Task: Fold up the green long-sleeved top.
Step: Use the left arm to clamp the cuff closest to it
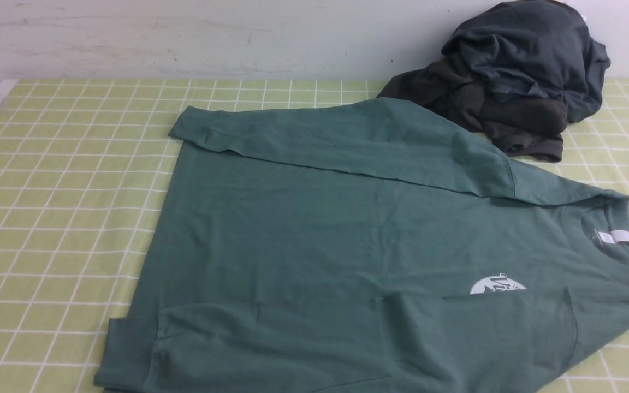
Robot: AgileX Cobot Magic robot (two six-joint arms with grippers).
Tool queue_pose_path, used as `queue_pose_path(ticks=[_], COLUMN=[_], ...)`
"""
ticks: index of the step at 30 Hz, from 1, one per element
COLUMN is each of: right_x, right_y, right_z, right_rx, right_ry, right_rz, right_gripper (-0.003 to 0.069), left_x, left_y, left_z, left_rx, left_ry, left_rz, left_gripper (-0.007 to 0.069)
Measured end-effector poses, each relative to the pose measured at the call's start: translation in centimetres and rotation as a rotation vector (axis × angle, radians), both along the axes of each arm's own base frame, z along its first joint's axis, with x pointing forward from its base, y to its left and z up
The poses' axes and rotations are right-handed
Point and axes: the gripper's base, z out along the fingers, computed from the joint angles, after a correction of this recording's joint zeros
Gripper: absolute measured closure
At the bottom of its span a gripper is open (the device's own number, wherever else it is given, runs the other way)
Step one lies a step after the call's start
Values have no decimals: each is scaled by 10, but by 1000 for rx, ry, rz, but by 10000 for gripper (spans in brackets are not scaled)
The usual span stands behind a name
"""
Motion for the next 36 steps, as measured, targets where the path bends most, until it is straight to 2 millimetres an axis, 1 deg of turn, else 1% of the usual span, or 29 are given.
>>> queue_pose_path(ticks=[1,2,3,4,5,6,7,8,9,10,11,12,14,15,17,18,19,22,23,24,26,27,28,29,31,33,34,36], right_x=[0,4,10,13,22,38,40,61,63,82,86,99,108,114,118,120,123,132,135,136,139,139,139,139,139,139,139,139], right_y=[1,1,1,1,0,-1,-2,-4,-5,-6,-6,-4,2,7,15,17,23,32,35,36,41,43,43,45,46,47,48,48], right_z=[18,35,47,47,60,65,67,62,63,48,44,24,-4,-18,-38,-41,-50,-60,-61,-62,-64,-64,-64,-64,-63,-63,-63,-63], right_rx=[-32,-63,-83,-87,-103,-116,-116,-112,-110,-87,-82,-66,-74,-106,-165,-177,-223,-299,-312,-319,-322,-326,-331,-325,-314,-309,-308,-304], right_ry=[24,74,127,139,216,322,345,520,539,761,801,1017,1297,1419,1554,1567,1608,1622,1610,1606,1599,1597,1596,1591,1586,1583,1579,1578], right_rz=[-16,-33,-44,-46,-55,-62,-63,-62,-62,-42,-34,3,77,130,212,225,280,354,371,377,416,430,434,449,466,475,484,492], right_gripper=[671,671,671,671,671,671,671,671,671,671,671,671,671,671,671,671,671,671,671,671,671,671,671,671,671,671,671,671], left_x=[2,8,17,19,37,53,58,76,79,97,101,112,122,131,142,143,155,179,190,192,214,220,223,229,238,244,251,258], left_y=[0,-1,-1,-1,-2,-2,-2,-3,-3,-7,-8,-13,-20,-28,-36,-37,-42,-45,-44,-43,-37,-35,-34,-31,-26,-21,-14,-8], left_z=[22,37,50,52,60,66,65,60,58,43,39,24,6,-9,-30,-32,-51,-80,-87,-88,-104,-108,-112,-118,-129,-136,-145,-155], left_rx=[27,52,77,82,105,117,119,124,124,112,113,106,115,137,180,188,233,248,232,227,193,191,183,172,145,120,92,58], left_ry=[47,104,162,174,268,340,370,485,513,670,709,845,1012,1136,1298,1320,1438,1600,1649,1657,1729,1745,1759,1780,1798,1793,1788,1796], left_rz=[10,22,35,38,49,55,55,50,47,17,7,-26,-79,-121,-169,-175,-202,-214,-212,-209,-205,-209,-211,-212,-202,-181,-152,-131], left_gripper=[627,627,627,627,627,627,627,627,627,627,627,627,627,627,627,627,625,594,568,557,473,431,414,358,291,264,246,243])
